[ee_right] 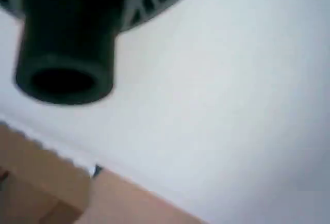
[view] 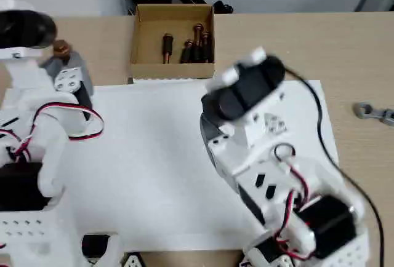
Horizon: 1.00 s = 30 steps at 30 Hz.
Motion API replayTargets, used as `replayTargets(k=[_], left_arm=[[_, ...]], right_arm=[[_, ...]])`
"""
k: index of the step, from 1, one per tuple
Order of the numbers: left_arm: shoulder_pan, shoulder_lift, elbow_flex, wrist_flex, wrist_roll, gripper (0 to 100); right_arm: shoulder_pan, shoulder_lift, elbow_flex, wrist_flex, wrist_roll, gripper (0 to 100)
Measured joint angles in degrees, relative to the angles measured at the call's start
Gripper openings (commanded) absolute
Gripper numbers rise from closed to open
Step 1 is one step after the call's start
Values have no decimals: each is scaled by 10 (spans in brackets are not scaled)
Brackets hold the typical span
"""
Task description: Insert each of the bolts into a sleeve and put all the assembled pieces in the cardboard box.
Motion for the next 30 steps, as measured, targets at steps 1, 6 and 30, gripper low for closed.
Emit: replayTargets(k=[1, 6, 30], left_arm=[[9, 0, 0, -9, 0, 6], [52, 0, 0, -49, 1, 6], [242, 0, 0, -175, 33, 6]], right_arm=[[0, -31, 54, -38, 0, 4], [-1, -138, 292, -232, 0, 4], [-20, -26, 430, -597, -91, 4]])
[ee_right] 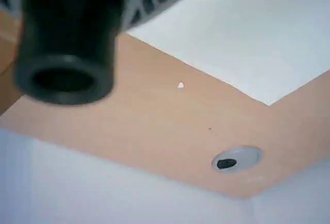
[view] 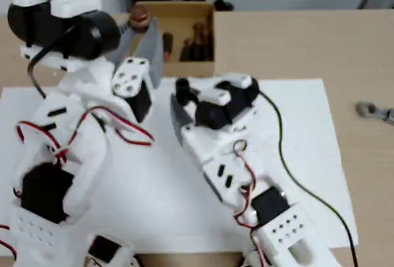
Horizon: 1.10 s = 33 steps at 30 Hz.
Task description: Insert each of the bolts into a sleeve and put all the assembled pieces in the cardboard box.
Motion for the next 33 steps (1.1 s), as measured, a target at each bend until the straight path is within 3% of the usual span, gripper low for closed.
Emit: replayTargets(k=[14, 33], left_arm=[[15, 55, 0, 33, 47, 6], [40, 59, 0, 91, 47, 6]], right_arm=[[-1, 0, 4, -1, 29, 4], [-1, 1, 13, -1, 58, 4]])
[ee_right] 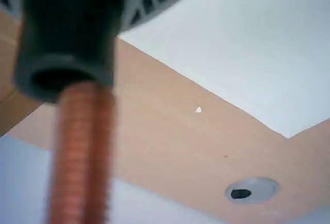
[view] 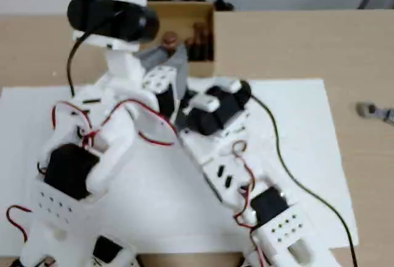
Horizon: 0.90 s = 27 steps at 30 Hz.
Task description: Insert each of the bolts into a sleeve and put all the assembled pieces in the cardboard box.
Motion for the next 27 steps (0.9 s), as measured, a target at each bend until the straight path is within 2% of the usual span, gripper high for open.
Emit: replayTargets(k=[8, 17, 27], left_arm=[[0, 1, 3, 0, 3, 6], [-2, 1, 48, -47, 4, 6], [-30, 1, 59, -56, 5, 6]], right_arm=[[0, 0, 0, 0, 0, 4], [1, 0, 0, 0, 0, 4], [-2, 0, 0, 0, 0, 4]])
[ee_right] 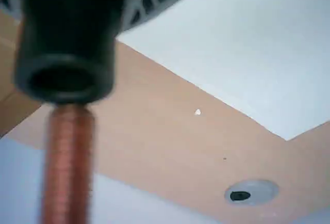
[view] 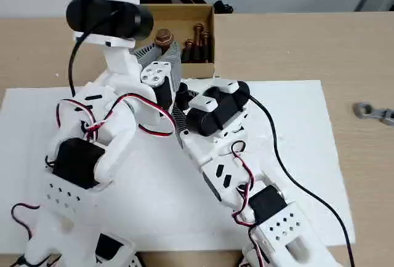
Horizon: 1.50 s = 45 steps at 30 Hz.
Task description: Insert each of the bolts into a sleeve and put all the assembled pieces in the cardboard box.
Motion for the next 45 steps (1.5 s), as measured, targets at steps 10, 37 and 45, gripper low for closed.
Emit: replayTargets(k=[10, 37, 45], left_arm=[[-1, 0, 10, -9, 28, 6], [37, -1, 98, 10, 27, 7], [38, 0, 76, 26, 23, 137]], right_arm=[[1, 1, 1, 1, 0, 4], [3, 1, 1, 1, 0, 4], [2, 1, 1, 1, 0, 4]])
